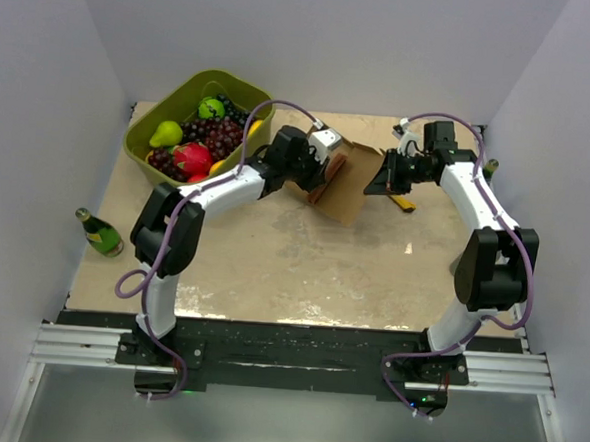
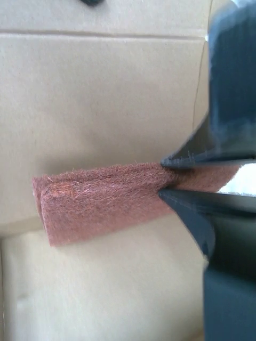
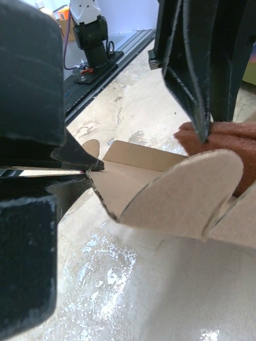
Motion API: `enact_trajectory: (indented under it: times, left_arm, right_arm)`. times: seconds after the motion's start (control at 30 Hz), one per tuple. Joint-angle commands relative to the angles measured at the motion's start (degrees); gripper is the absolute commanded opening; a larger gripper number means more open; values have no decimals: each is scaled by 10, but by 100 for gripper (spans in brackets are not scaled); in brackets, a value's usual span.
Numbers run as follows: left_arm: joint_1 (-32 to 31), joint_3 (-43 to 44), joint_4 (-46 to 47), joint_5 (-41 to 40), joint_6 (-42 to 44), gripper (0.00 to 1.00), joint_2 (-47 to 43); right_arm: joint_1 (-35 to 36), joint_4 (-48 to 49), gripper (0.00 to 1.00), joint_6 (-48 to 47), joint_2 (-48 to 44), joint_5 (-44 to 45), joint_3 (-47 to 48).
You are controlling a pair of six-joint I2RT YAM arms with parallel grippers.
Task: Unpack the express box
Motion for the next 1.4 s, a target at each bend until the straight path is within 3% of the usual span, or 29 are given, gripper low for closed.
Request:
enact_trajectory:
  times: [0.0,0.1,0.47,0.67,0.73,0.8,0.83,0.87,0.93,0.97,1.0,1.03,1.07,1.17,1.23,1.37]
  left_arm:
    - [17,4,-38,-21,50,4,5]
    - [19,7,-31,-2,57,0,2]
    - [81,50,-45,233,67,0,-81]
    - [148,-15,-67,381,70,0,-178]
    - [156,-28,-121,427,124,0,-207]
    - [156,-28,-232,450,200,0,-227]
    - [154,-34,-267,469,277,0,-232]
    - [152,-48,-337,472,314,0,-236]
    - [149,-76,-363,463,376,0,-244]
    - [149,-105,-361,455,387,34,-245]
    - [149,-114,-356,441,406,47,-238]
    - [145,-121,-341,409,402,55,-235]
    - [143,-131,-277,390,382,99,-231]
    - [142,-113,-124,324,256,100,-205]
    - [142,-81,-85,306,190,100,-168]
    - [142,-2,-24,280,126,100,-126]
  right_arm:
    - [-4,-16,0,-3,-9,-34,16]
    - [-4,-16,0,-5,-4,-31,21]
    - [-5,-24,0,-24,30,-11,38]
    - [-13,-27,0,-31,64,-9,60]
    - [-19,-30,0,-38,71,-6,73]
    - [-24,-29,0,-43,83,-10,94]
    - [-26,-26,5,-48,86,-24,100]
    - [-28,-25,19,-72,89,-58,114]
    - [-28,-36,46,-87,95,-49,132]
    - [-28,-35,61,-87,95,-40,139]
    - [-29,-35,65,-88,96,-29,144]
    - [-28,-37,89,-88,96,-21,149]
    - [-30,-40,91,-106,96,-10,160]
    - [-29,-48,93,-129,87,73,186]
    - [-30,-49,98,-141,74,123,193]
    - [-30,-18,99,-152,44,148,176]
